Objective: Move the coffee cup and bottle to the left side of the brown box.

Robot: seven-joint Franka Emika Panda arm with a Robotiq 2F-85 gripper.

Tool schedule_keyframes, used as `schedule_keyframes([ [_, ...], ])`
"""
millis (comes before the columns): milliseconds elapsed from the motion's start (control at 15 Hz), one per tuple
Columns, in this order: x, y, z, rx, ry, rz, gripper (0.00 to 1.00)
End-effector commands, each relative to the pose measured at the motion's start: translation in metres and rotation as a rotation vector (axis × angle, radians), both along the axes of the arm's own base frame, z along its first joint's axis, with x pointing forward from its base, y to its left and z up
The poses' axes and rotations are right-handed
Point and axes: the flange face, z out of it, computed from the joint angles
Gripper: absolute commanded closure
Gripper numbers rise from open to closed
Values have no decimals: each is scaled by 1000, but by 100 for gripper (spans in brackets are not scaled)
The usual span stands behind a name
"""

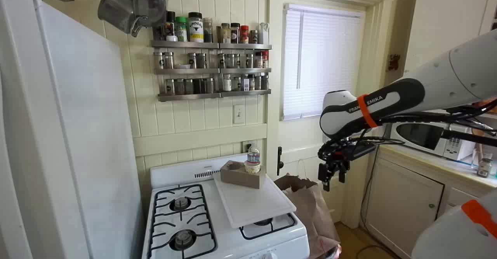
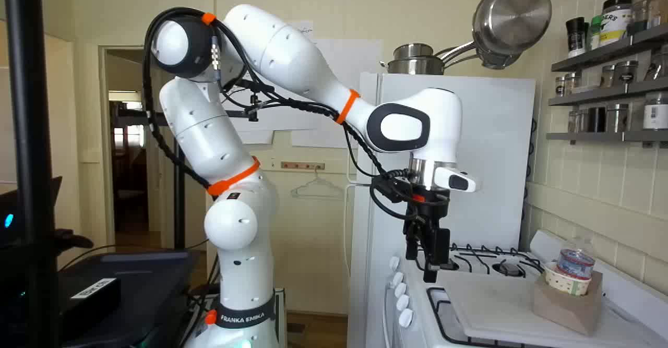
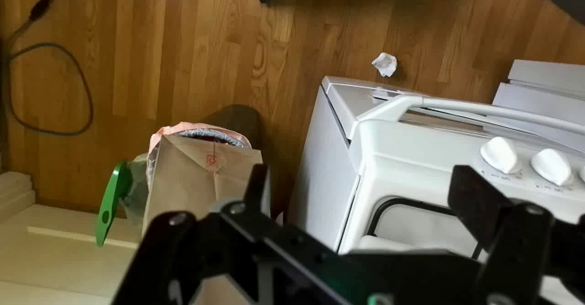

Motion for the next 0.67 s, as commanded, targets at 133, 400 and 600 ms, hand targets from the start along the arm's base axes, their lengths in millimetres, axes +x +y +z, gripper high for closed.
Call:
schedule_keyframes([
  [133,0,0,0,0,1,0,0],
  [400,0,0,0,0,1,0,0],
  [600,18,-3,-3,-29,-35,-30,0],
])
